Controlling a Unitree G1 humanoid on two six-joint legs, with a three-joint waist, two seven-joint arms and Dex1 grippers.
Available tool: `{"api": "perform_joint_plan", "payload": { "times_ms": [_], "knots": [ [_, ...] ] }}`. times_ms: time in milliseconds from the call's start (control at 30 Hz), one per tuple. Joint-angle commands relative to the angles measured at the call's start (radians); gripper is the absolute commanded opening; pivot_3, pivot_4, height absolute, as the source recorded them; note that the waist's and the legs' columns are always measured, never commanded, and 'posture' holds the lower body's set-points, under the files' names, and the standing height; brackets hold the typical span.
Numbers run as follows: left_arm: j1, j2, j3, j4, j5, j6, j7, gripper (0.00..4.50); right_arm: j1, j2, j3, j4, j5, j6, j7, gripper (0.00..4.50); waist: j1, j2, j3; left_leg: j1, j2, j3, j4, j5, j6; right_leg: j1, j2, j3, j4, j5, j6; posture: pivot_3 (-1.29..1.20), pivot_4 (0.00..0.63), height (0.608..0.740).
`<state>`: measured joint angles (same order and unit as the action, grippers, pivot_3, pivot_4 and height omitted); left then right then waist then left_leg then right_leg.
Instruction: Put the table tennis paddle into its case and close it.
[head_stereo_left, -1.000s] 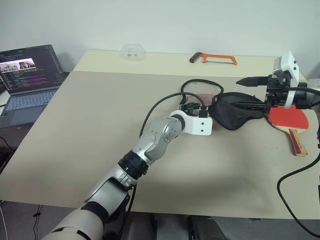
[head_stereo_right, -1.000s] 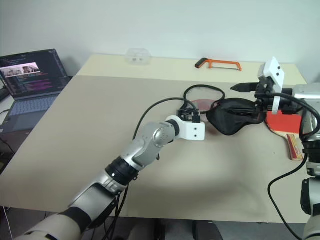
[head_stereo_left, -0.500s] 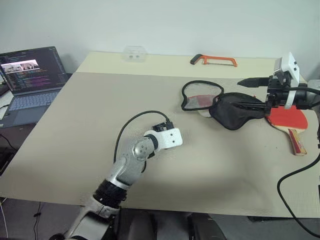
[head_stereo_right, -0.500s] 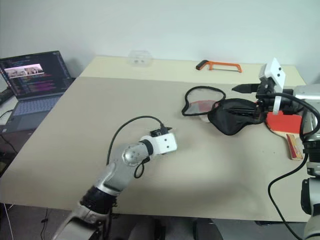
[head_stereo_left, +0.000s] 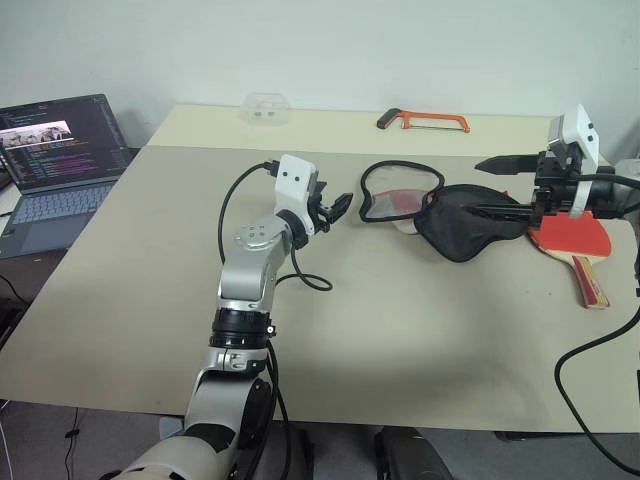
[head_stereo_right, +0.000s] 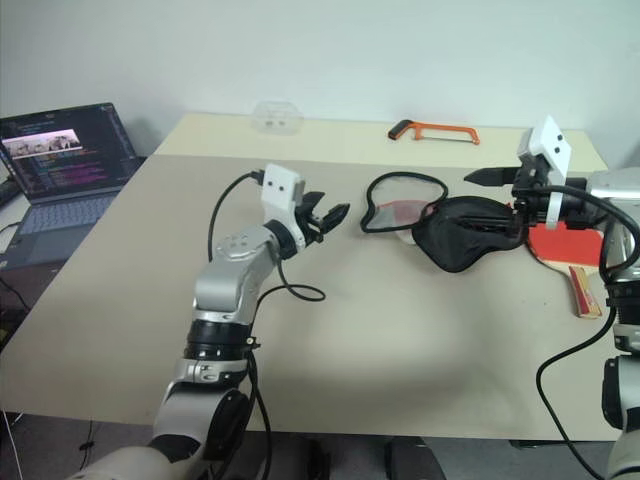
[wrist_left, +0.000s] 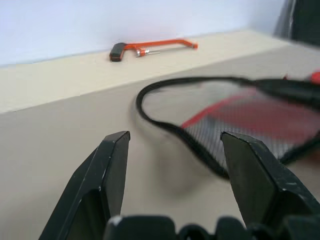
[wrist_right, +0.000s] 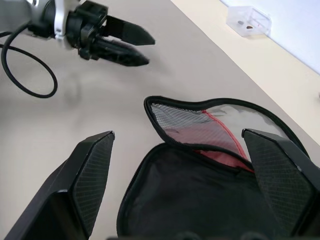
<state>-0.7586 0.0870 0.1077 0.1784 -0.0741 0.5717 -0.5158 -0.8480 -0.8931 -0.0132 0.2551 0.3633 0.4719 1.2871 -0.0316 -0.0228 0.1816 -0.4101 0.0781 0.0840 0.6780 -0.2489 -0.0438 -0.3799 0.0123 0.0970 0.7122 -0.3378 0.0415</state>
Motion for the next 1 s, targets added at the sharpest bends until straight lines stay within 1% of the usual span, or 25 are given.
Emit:
{"api": "perform_joint_plan", "payload": {
  "times_ms": [33,100,233,367,533,667,900,1000],
  "knots": [
    [-0.024,-0.01,0.025,0.009,-0.102,0.073,-0.018,3.15,-0.018,-0.013,-0.019,-0.02,-0.003,-0.021,0.004,4.5,0.0,0.0,0.0,0.0,0.0,0.0,0.0,0.0,0.0,0.0,0.0,0.0,0.0,0.0,0.0,0.0,0.15,0.74],
    [-0.054,-0.041,0.097,0.039,-0.201,0.144,0.008,3.15,-0.017,-0.014,-0.019,-0.021,-0.004,-0.021,0.003,4.5,0.0,0.0,0.0,0.0,0.0,0.0,0.0,0.0,0.0,0.0,0.0,0.0,0.0,0.0,0.0,0.0,0.15,0.74],
    [-0.125,-0.074,0.213,0.13,-0.333,0.21,0.069,3.15,-0.016,-0.017,-0.022,-0.025,-0.003,-0.02,0.002,4.5,0.0,-0.001,0.0,0.0,0.0,0.0,0.0,0.0,0.0,0.0,0.0,0.0,0.0,0.0,0.0,0.0,0.15,0.74],
    [-0.178,-0.077,0.263,0.239,-0.412,0.253,0.088,3.15,-0.012,-0.02,-0.025,-0.03,-0.002,-0.018,0.001,4.5,-0.001,-0.001,0.0,0.0,-0.001,0.0,0.0,0.0,0.0,0.0,0.0,0.0,0.0,0.0,0.0,0.0,0.15,0.74],
    [-0.202,-0.073,0.251,0.352,-0.411,0.247,0.133,3.15,-0.009,-0.024,-0.026,-0.034,-0.001,-0.015,0.001,4.5,-0.001,-0.001,0.0,0.0,-0.001,0.0,0.0,0.0,-0.001,0.0,0.0,0.0,-0.001,0.0,0.0,0.0,0.15,0.74],
    [-0.209,-0.074,0.233,0.385,-0.411,0.235,0.138,3.15,-0.007,-0.028,-0.028,-0.036,0.0,-0.013,0.002,4.5,-0.001,-0.001,0.001,-0.001,-0.001,0.0,0.0,0.0,-0.001,-0.001,0.0,0.0,-0.001,0.0,0.0,0.0,0.15,0.74],
    [-0.245,-0.094,0.238,0.465,-0.426,0.2,0.129,3.15,-0.007,-0.029,-0.028,-0.035,0.001,-0.011,0.0,4.5,0.0,-0.001,0.001,-0.001,-0.002,0.0,0.0,0.0,-0.001,-0.001,0.0,0.0,-0.001,0.0,0.0,0.0,0.15,0.74],
    [-0.273,-0.112,0.252,0.551,-0.422,0.175,0.155,3.15,-0.007,-0.029,-0.027,-0.035,0.0,-0.013,0.001,4.5,0.0,-0.001,0.001,-0.001,-0.002,0.0,0.0,0.0,-0.001,-0.001,0.0,0.0,-0.001,0.0,0.0,0.0,0.15,0.74]
  ]
}}
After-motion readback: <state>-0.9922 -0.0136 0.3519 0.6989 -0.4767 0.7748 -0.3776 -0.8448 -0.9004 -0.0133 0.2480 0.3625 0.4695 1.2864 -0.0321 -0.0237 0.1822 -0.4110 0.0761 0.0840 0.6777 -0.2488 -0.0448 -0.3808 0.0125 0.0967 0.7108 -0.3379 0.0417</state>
